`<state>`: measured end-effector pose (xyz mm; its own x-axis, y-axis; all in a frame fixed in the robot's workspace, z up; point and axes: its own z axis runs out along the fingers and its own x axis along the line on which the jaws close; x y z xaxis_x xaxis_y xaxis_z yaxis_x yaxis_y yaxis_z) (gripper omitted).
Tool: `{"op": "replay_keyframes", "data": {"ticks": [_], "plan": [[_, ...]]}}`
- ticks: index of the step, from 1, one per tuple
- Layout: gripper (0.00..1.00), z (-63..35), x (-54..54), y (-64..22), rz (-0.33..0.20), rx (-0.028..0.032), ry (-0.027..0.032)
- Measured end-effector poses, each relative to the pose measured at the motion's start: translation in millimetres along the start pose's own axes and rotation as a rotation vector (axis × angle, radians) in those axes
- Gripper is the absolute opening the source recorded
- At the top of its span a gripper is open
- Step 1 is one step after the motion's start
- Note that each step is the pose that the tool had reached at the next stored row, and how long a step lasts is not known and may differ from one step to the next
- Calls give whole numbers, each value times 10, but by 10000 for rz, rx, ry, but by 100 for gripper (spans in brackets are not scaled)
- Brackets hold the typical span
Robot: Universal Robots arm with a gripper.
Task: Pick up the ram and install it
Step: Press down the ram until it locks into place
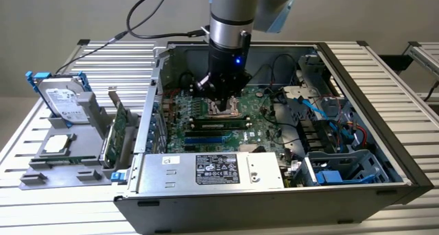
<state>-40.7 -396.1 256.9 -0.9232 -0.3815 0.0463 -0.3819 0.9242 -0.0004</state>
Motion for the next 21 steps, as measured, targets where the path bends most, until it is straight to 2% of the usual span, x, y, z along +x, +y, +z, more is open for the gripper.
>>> {"op": "replay_keyframes", "data": {"ticks": [11,12,16,21], "plan": [[11,-60,2,0,861,92,45],[11,-75,3,0,1336,199,56],[11,-88,4,0,1940,378,63],[11,-97,4,0,2350,499,68]]}}
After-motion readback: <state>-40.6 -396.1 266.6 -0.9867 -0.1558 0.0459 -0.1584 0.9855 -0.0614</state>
